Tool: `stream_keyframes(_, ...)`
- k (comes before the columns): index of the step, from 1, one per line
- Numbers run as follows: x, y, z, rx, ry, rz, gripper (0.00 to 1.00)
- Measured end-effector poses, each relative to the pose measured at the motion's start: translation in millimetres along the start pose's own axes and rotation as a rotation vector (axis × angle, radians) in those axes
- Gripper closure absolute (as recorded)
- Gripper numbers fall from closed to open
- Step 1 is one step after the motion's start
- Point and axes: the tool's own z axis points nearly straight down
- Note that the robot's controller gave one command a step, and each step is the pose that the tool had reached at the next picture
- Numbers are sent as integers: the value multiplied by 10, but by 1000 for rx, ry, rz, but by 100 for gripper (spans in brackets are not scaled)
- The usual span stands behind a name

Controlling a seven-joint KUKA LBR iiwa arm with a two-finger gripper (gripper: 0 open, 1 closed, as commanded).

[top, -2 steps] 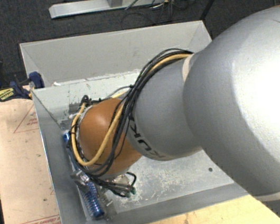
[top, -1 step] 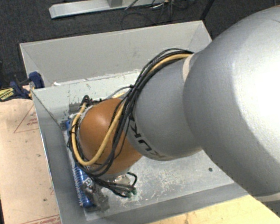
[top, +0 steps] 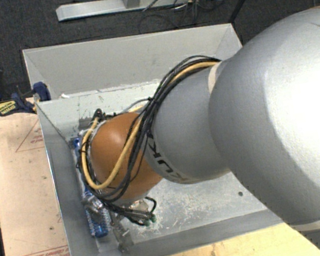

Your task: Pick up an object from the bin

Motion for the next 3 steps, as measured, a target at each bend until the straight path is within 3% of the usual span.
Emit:
stream_keyframes(1,-1,-1,-1,0,0,0,0)
stream_keyframes(2,-186,-74,15,-1,0,284,0)
stream_keyframes(3,-175,-75,18,1,6,285,100)
